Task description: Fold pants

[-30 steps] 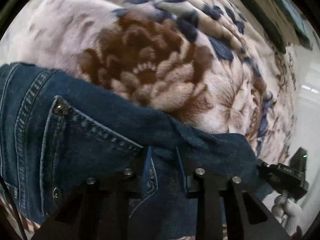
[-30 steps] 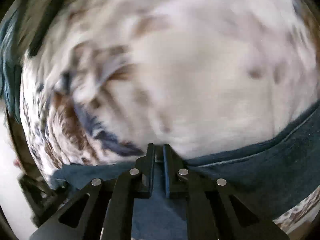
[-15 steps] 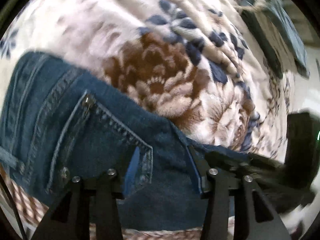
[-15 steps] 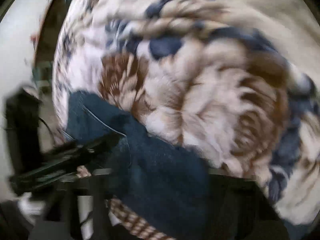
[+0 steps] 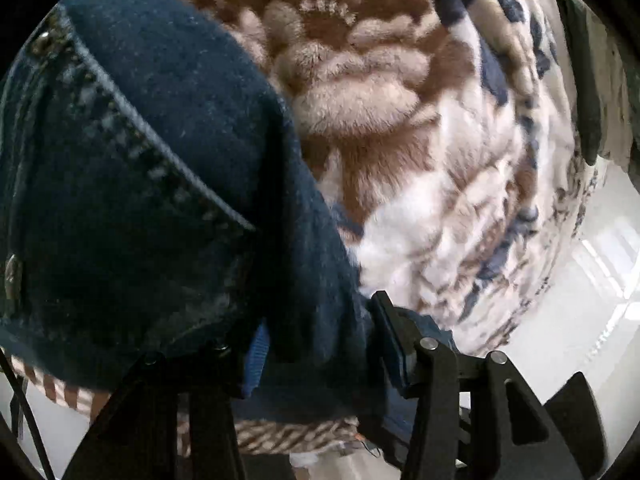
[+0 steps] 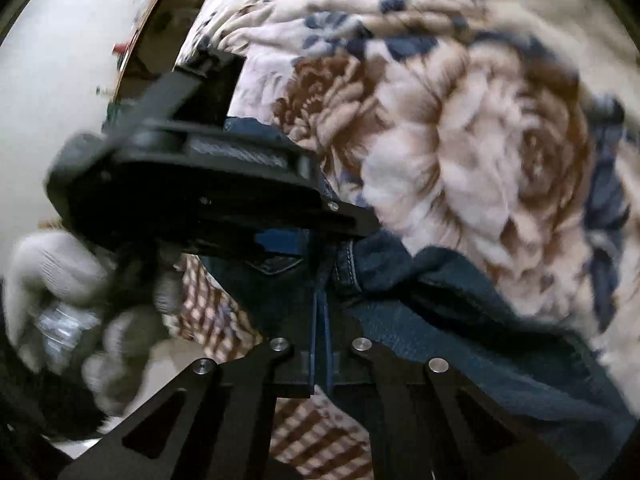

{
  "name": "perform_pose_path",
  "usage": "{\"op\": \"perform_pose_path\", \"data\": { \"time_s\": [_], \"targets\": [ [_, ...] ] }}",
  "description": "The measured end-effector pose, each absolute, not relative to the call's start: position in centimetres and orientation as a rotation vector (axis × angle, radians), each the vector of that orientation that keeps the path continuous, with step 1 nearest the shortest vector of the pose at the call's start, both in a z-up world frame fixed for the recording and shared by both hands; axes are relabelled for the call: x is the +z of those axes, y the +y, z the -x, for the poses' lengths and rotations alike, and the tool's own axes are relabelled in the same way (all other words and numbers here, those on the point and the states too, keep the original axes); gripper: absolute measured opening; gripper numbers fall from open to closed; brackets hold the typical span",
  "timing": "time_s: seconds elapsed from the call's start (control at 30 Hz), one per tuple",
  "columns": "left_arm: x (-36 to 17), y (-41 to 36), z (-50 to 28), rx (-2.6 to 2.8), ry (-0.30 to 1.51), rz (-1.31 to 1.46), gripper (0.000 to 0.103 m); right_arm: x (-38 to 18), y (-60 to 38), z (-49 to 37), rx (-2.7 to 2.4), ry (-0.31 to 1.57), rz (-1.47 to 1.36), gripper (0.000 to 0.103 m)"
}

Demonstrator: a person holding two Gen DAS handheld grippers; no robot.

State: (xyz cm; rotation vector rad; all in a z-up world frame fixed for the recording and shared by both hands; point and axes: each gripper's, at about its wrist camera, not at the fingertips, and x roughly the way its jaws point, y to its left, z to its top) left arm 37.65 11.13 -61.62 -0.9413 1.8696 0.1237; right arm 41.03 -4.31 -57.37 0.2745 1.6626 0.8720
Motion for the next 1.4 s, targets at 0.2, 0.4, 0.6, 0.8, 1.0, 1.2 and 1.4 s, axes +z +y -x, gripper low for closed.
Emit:
{"op": "perform_pose_path", "data": {
  "time_s": [0.2, 0.4, 0.6, 0.8, 1.0, 1.2, 1.4],
  "targets": [
    [-58.4, 10.4, -37.1, 0.079, 1.775, 0.845, 0.021, -57.7, -7.2, -43.6, 0.851, 1.759, -0.478, 0.007],
    [-57.2, 10.8, -36.0, 0.058, 1.718, 0.862, 0.02, -64.0, -10.8, -44.6, 0.689, 1.983, -1.054, 0.063],
    [-56.2, 10.4, -35.2, 0.039, 1.685, 0.825, 0.019, -68.2, -8.7, -43.1, 0.674, 2.175, -1.14, 0.063],
    [-55.5, 10.3, -34.8, 0.044, 1.647, 0.788, 0.019, -69.2, -6.9, -44.0, 0.72, 2.137, -1.302, 0.051],
    [-56.0, 10.6, -35.1, 0.042, 1.655, 0.793, 0.019, -69.0, -5.4, -43.0, 0.751, 2.277, -1.082, 0.049],
    [-55.9, 10.5, -34.9, 0.031, 1.648, 0.777, 0.019, -69.6, -6.1, -42.4, 0.683, 2.228, -1.145, 0.054],
    [-56.3, 10.6, -35.0, 0.037, 1.651, 0.758, 0.018, -72.7, -3.0, -43.3, 0.583, 2.13, -1.277, 0.073]
  ]
}}
